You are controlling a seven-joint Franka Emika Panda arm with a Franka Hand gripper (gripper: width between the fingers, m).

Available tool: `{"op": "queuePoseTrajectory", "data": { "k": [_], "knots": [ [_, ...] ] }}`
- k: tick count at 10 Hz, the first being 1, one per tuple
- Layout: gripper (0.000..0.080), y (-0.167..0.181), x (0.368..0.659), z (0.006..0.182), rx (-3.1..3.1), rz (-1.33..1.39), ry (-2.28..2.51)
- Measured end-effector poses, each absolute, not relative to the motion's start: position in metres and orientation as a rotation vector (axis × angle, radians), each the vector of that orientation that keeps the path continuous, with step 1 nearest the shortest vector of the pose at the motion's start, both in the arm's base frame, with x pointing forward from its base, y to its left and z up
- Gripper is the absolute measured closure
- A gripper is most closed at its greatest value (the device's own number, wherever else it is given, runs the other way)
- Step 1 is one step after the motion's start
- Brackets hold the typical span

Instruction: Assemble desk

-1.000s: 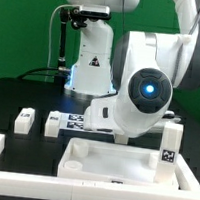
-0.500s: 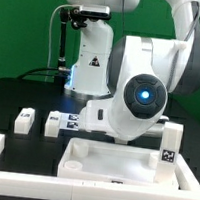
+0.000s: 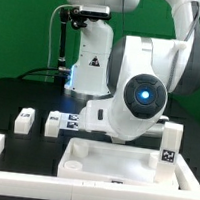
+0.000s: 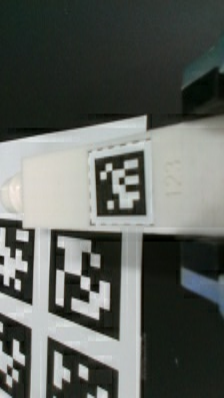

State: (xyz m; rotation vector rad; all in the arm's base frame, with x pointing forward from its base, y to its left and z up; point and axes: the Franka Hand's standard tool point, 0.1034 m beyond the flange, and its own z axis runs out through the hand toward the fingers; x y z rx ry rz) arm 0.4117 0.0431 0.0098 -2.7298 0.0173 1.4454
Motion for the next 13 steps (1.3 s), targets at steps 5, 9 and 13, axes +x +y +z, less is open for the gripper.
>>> {"op": "queuePoseTrajectory", "data": {
  "k": [5,9,13],
  "knots": [
    [0.0511,0.041,0.415,0.016,-2.717,1.446,-0.002],
    [0.051,0.019,0.451,0.088,-2.754,1.294,0.031],
    [0.0509,0.018,0.461,0.083,-2.872,1.03,0.035]
  ]
}}
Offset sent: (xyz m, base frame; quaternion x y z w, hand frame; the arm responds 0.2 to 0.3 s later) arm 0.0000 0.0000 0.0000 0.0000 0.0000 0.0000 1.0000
